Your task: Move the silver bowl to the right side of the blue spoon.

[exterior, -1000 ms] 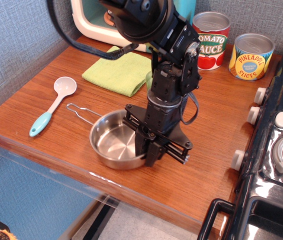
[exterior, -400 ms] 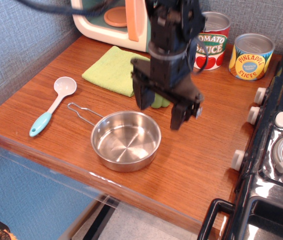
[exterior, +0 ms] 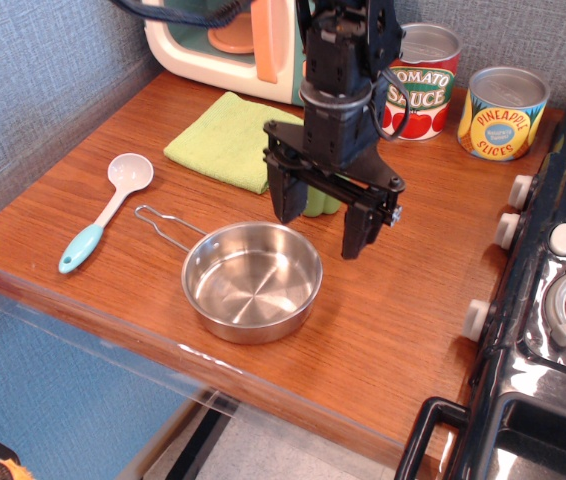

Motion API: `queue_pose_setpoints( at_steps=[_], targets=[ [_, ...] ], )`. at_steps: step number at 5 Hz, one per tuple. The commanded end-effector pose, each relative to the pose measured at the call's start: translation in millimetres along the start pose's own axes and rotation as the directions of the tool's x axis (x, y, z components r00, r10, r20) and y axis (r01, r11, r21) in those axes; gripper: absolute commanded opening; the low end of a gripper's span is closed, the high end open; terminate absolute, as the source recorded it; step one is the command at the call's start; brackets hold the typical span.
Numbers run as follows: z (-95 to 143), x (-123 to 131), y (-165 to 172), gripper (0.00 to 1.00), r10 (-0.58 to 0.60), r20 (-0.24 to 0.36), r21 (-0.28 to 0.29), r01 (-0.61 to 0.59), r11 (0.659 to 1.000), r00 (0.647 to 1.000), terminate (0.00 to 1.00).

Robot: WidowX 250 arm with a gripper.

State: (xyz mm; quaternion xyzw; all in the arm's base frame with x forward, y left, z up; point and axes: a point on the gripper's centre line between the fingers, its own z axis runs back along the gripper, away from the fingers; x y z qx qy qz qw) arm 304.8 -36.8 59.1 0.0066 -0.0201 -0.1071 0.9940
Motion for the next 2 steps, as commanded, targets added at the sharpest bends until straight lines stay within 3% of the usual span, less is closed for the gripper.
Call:
queue_pose_setpoints(
  at_steps=[1,2],
  targets=[
    [5.3,-3.9,6.8,1.0,0.044,-0.006,-0.017,-0.044,0.999,0.999,0.0],
    [5.3,-3.9,6.8,1.0,0.044,-0.006,-0.017,-0.044,0.999,0.999,1.0]
  ],
)
